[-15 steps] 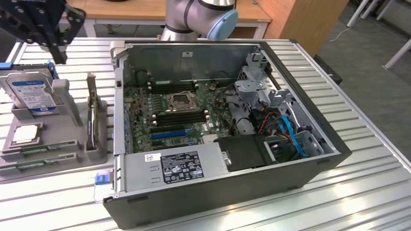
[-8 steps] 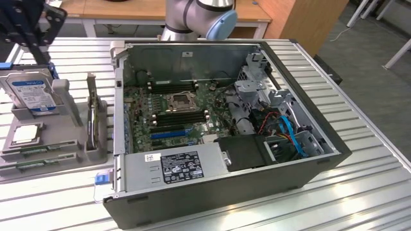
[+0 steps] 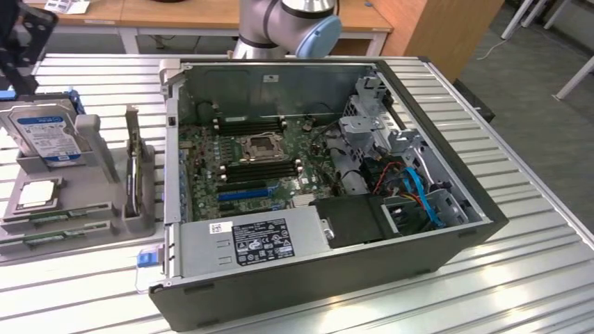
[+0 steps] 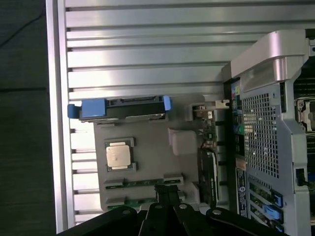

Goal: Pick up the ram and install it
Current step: 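Reach for the ram, then pick up the ram and move it above insertion slot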

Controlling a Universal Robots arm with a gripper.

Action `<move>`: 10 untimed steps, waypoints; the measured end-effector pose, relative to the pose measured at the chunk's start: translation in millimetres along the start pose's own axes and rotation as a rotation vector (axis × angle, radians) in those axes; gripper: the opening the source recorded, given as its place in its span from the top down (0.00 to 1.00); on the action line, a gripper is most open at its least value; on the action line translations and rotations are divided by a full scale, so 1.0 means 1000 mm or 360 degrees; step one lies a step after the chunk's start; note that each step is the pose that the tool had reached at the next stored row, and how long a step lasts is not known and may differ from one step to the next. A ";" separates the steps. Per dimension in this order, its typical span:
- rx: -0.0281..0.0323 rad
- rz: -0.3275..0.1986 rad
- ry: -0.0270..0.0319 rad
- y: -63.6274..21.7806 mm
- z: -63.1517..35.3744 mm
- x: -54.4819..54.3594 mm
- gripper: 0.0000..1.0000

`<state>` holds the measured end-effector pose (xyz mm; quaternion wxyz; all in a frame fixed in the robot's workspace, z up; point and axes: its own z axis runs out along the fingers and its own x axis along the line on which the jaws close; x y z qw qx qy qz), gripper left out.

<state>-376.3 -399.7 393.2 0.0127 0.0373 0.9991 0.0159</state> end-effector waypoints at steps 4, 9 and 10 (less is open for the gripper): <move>0.00003 0.0000 -0.00003 -0.0004 -0.0001 0.005 0.89; 0.00003 0.0000 -0.00001 -0.0004 -0.0001 0.005 0.89; 0.00004 0.0000 -0.00002 -0.0004 -0.0001 0.005 0.89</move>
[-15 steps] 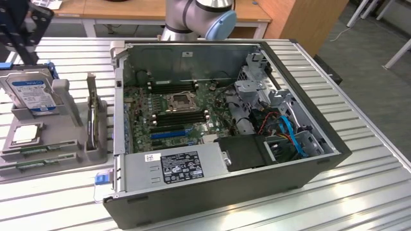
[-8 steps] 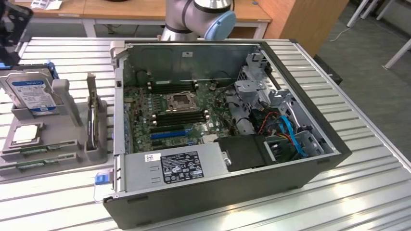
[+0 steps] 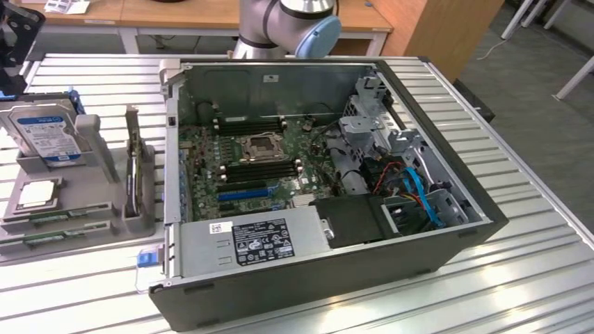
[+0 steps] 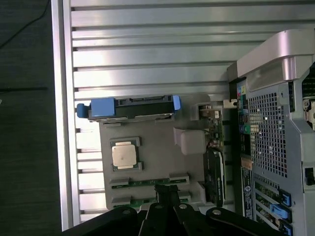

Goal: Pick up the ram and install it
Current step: 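Pick up the ram and move it above insertion slot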

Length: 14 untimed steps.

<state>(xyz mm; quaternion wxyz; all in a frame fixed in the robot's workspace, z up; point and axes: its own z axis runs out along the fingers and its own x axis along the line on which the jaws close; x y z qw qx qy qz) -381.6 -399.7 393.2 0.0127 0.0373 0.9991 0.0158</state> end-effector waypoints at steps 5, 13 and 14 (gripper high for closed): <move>0.00000 0.0000 0.00000 0.0000 0.0000 0.000 0.89; -0.00032 -0.0139 0.00047 0.0000 -0.0001 0.000 0.89; -0.00041 -0.0168 0.00055 0.0000 0.0000 0.000 0.89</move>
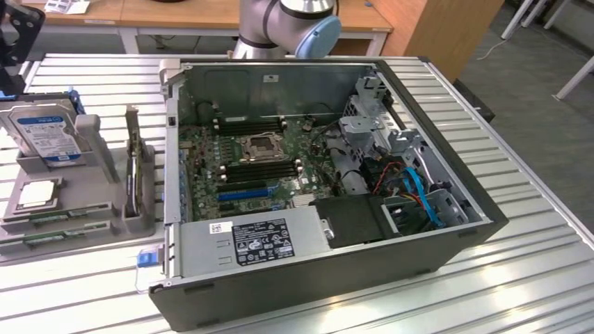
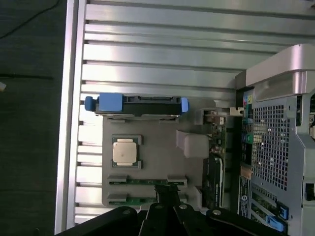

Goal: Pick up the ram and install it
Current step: 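Pick up the ram and move it above insertion slot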

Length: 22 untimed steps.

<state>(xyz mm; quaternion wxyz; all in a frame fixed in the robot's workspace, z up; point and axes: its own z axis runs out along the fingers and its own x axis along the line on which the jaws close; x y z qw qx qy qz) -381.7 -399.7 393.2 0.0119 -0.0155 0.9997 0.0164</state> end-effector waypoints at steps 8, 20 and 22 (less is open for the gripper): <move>-0.00054 -0.0226 0.00076 0.0000 0.0000 0.000 0.89; -0.00116 -0.0505 0.00223 0.0000 0.0000 0.000 0.89; -0.00127 -0.0554 0.00248 0.0000 0.0000 0.000 0.89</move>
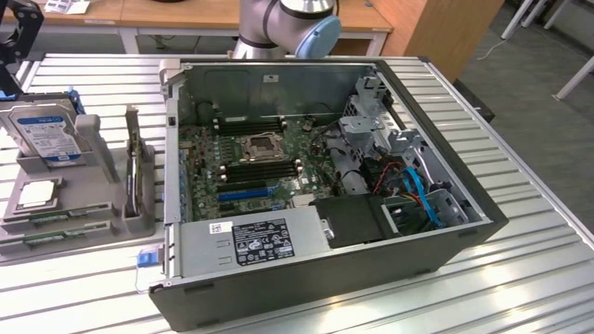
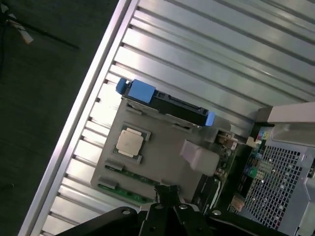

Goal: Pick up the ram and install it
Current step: 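Pick up the ram and move it above insertion slot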

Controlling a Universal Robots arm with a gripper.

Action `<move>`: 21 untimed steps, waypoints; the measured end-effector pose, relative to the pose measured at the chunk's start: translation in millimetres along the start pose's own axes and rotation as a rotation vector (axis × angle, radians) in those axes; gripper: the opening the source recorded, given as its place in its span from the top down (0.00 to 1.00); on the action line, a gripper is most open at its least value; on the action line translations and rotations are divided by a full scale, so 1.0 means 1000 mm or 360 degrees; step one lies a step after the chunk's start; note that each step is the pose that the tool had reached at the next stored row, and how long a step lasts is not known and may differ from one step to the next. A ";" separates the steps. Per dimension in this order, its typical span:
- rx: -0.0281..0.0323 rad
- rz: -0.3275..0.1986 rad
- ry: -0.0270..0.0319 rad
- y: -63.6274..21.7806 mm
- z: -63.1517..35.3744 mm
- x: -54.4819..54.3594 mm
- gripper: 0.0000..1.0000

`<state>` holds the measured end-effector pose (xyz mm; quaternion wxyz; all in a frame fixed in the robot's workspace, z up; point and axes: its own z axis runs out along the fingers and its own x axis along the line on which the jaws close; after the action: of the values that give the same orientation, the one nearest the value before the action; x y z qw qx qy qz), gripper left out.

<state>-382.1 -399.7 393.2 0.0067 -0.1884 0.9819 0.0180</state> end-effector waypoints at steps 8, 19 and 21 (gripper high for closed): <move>-0.00046 -0.0192 0.00104 0.0001 0.0000 0.000 0.89; -0.00110 -0.0466 0.00247 0.0001 0.0000 0.000 0.89; -0.00121 -0.0520 0.00268 0.0001 0.0000 0.000 0.89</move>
<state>-382.5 -399.7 393.2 0.0006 -0.3457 0.9382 0.0188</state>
